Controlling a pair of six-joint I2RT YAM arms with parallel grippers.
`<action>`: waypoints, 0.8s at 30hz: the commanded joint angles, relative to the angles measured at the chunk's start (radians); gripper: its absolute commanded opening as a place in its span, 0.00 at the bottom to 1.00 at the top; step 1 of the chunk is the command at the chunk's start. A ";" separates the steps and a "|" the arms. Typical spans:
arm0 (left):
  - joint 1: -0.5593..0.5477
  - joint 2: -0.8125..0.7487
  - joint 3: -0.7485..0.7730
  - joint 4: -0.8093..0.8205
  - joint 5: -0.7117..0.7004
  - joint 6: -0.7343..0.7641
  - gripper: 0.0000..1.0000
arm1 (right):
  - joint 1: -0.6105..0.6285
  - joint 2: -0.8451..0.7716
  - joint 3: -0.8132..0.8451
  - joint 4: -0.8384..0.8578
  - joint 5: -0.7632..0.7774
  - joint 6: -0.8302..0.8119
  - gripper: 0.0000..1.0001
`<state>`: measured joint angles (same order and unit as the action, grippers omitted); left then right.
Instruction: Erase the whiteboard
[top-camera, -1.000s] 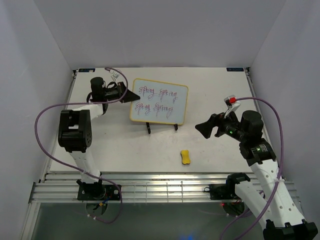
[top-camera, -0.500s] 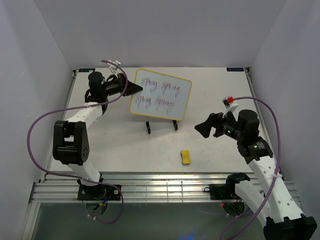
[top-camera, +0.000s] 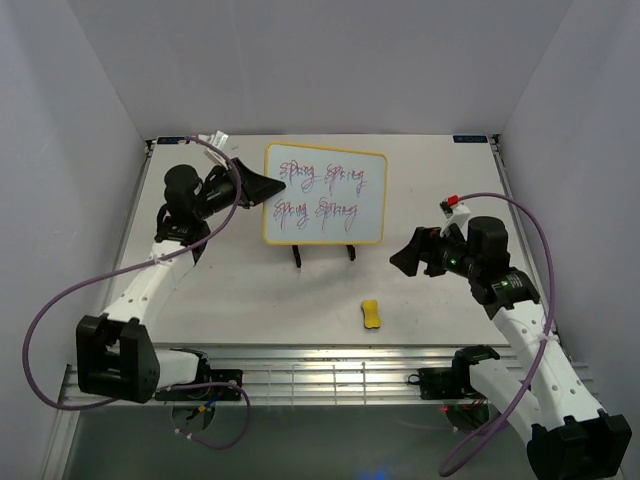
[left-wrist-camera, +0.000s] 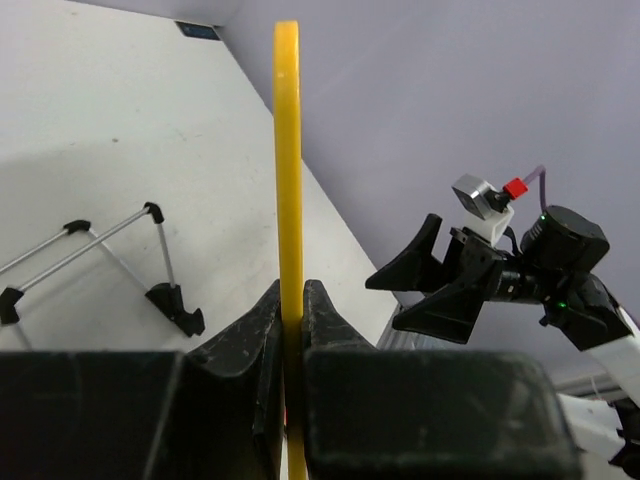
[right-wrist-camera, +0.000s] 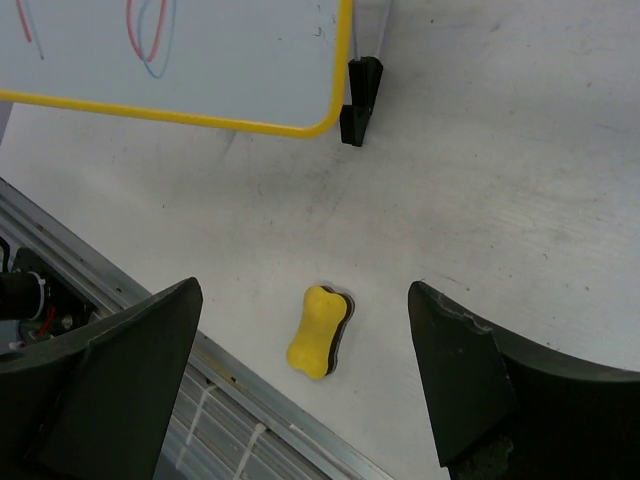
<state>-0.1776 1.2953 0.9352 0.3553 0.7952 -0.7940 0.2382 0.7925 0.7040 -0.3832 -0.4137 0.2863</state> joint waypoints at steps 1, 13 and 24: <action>0.010 -0.184 0.002 -0.220 -0.183 0.048 0.00 | 0.013 -0.025 -0.020 -0.031 0.001 0.008 0.89; 0.017 -0.430 0.189 -0.841 -0.449 0.183 0.00 | 0.323 0.185 0.006 -0.092 0.340 0.065 0.76; 0.016 -0.502 0.278 -0.990 -0.465 0.257 0.00 | 0.567 0.329 0.043 -0.102 0.598 0.218 0.68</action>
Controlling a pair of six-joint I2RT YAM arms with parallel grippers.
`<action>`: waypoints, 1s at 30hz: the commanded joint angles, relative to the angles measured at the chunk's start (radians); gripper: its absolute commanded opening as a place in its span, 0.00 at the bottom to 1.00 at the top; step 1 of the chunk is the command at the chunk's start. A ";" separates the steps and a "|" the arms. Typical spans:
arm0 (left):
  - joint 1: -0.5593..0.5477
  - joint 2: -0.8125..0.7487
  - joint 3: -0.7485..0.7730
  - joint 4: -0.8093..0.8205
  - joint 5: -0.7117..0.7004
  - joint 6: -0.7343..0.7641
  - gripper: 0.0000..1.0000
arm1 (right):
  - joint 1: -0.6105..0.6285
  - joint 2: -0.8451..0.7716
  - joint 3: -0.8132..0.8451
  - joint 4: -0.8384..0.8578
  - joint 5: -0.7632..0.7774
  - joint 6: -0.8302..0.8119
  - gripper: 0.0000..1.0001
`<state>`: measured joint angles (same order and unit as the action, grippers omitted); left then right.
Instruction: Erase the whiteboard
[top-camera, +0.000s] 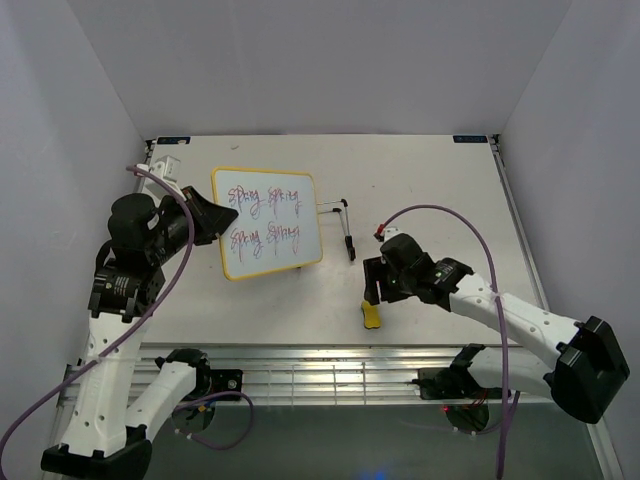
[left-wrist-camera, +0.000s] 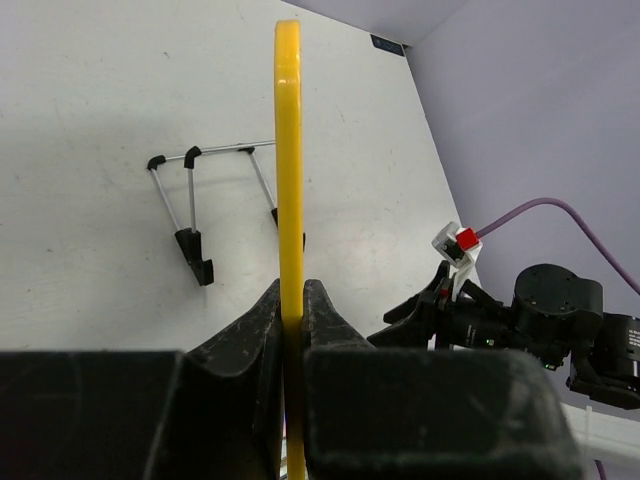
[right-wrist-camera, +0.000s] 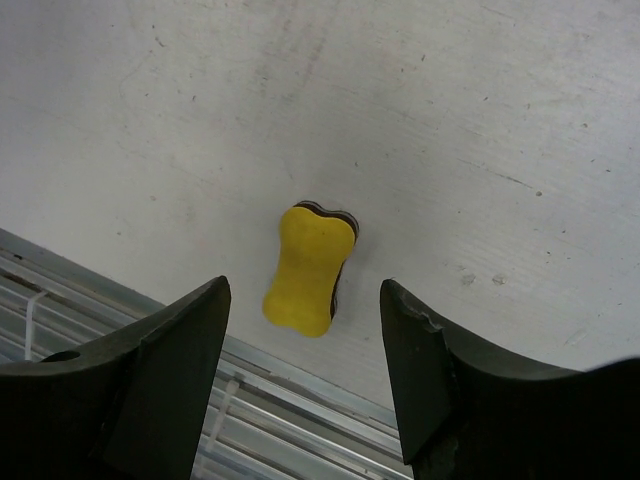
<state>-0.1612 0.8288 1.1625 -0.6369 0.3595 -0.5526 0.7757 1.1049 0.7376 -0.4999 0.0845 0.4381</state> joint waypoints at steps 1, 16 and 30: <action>0.000 -0.039 0.048 0.000 -0.031 0.017 0.00 | 0.037 0.024 0.013 0.015 0.103 0.073 0.67; 0.000 -0.057 -0.027 0.013 -0.013 0.046 0.00 | 0.137 0.159 0.005 0.043 0.150 0.142 0.64; 0.000 -0.066 -0.053 0.011 0.001 0.065 0.00 | 0.152 0.199 -0.041 0.089 0.136 0.168 0.61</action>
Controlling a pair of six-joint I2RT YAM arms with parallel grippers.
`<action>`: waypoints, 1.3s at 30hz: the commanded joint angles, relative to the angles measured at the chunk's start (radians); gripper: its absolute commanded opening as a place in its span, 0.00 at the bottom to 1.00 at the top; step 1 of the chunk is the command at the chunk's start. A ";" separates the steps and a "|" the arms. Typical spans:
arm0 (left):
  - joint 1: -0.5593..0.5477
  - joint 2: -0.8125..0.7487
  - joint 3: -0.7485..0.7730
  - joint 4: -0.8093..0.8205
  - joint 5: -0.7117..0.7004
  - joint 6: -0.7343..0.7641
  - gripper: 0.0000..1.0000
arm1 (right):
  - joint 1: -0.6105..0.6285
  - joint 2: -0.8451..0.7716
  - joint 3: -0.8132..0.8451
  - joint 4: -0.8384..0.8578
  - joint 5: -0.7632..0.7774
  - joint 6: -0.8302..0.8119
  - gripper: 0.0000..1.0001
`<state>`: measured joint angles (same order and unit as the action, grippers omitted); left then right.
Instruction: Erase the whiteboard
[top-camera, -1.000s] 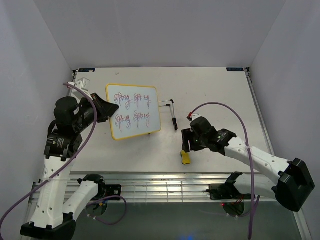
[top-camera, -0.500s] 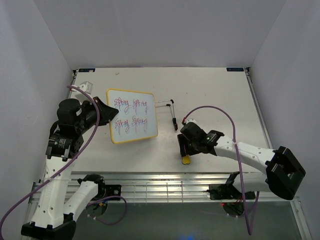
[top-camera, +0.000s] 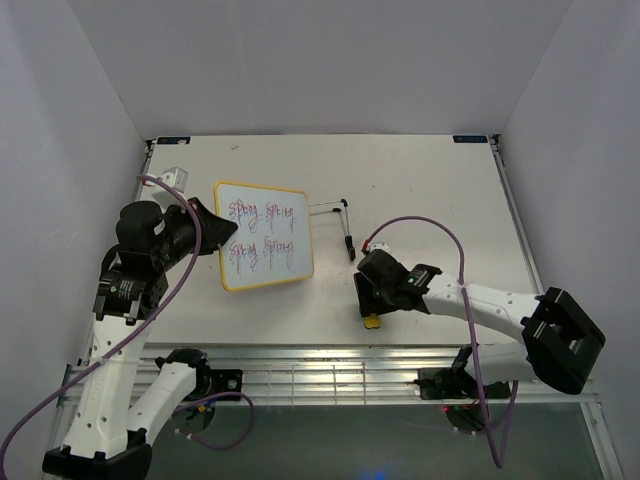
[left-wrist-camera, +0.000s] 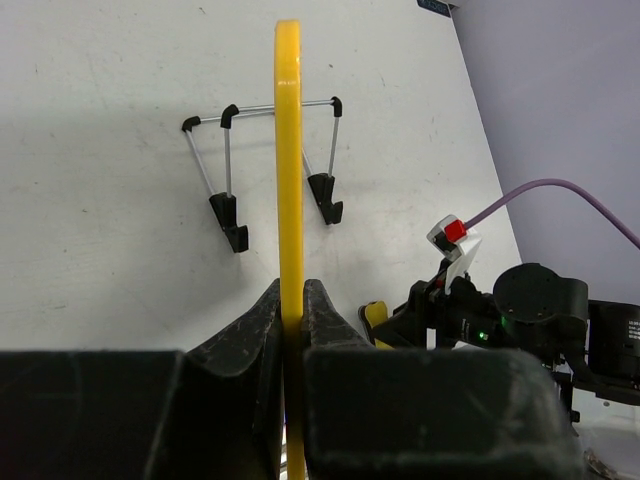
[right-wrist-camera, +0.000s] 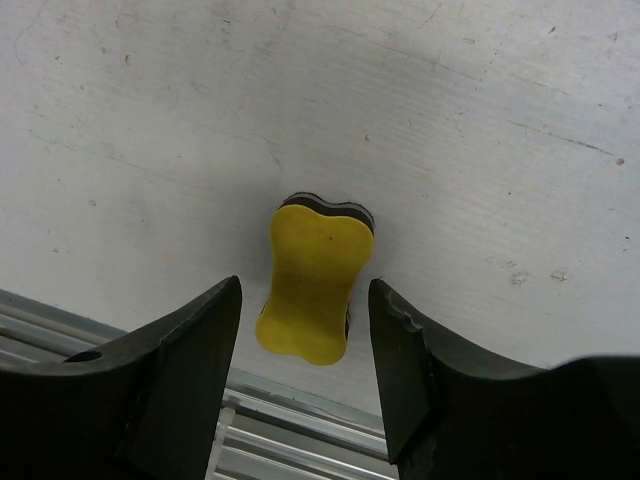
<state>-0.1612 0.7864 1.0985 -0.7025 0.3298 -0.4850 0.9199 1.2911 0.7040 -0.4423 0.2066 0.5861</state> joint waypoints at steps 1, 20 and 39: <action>-0.001 -0.024 0.009 0.078 0.031 -0.003 0.00 | 0.010 0.014 -0.009 0.031 0.016 0.020 0.60; 0.000 -0.018 0.006 0.072 0.048 0.020 0.00 | 0.028 0.080 -0.005 0.027 0.054 0.031 0.50; 0.000 -0.012 -0.064 0.139 0.162 -0.004 0.00 | 0.033 0.004 0.070 -0.065 0.114 0.012 0.36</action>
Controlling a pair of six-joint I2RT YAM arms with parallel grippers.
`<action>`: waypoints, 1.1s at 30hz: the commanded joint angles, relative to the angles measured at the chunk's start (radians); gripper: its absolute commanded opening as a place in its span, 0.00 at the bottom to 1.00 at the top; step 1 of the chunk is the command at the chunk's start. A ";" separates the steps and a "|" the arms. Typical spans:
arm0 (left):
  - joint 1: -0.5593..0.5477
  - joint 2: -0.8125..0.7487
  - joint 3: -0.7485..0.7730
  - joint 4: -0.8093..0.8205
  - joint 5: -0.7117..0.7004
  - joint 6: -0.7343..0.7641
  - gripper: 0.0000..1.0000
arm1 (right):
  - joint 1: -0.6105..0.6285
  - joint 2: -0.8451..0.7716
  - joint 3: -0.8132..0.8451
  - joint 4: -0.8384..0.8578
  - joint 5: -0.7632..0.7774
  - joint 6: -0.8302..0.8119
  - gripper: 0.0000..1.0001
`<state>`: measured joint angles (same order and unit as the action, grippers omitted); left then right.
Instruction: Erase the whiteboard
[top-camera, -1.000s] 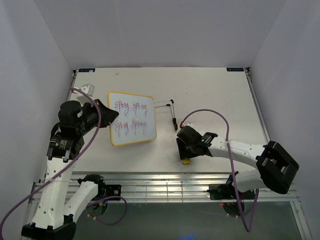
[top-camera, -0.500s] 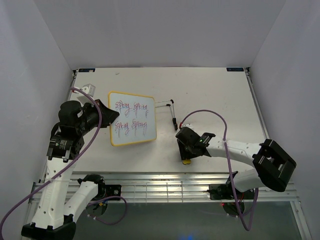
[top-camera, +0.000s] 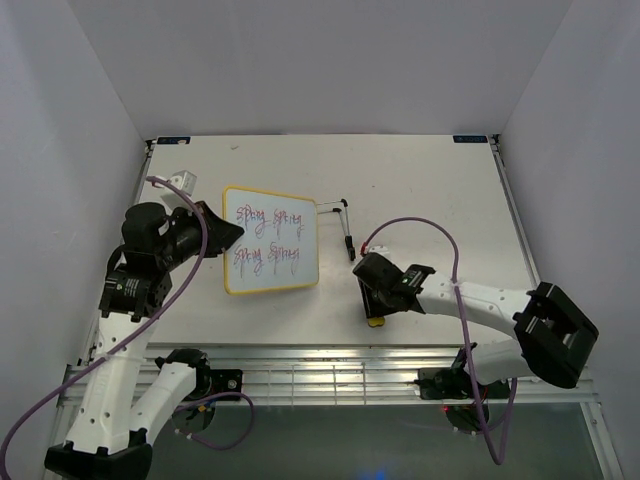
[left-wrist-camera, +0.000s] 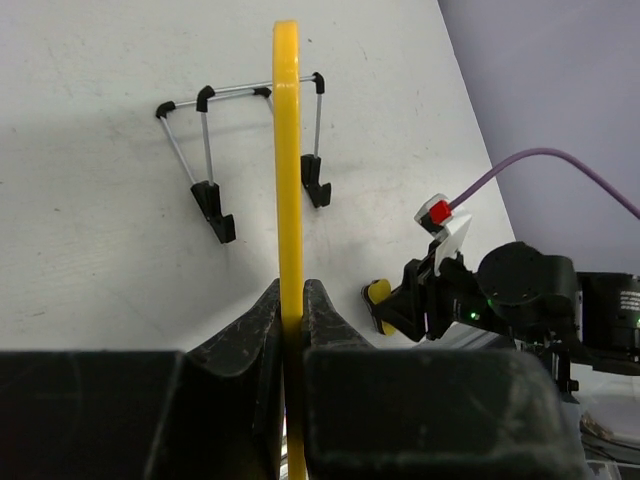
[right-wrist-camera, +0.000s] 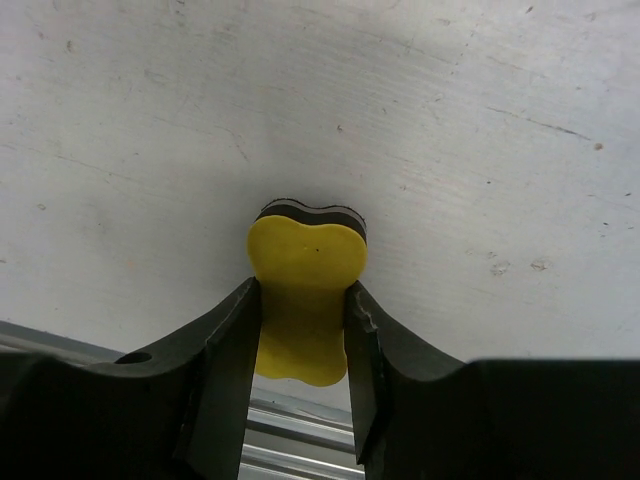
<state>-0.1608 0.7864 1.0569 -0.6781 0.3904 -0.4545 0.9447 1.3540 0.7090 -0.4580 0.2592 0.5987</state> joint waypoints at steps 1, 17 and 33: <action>-0.002 -0.013 -0.065 0.162 0.169 -0.068 0.00 | 0.008 -0.075 0.076 -0.060 0.069 -0.010 0.36; -0.063 0.065 -0.561 0.877 0.435 -0.380 0.00 | 0.008 -0.296 0.191 0.270 -0.194 -0.287 0.36; -0.183 0.275 -0.571 0.905 0.410 -0.346 0.00 | 0.008 -0.050 0.310 0.439 -0.356 -0.520 0.34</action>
<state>-0.3210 1.0645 0.4698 0.1516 0.7860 -0.8017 0.9447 1.2842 0.9806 -0.1001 -0.0483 0.1593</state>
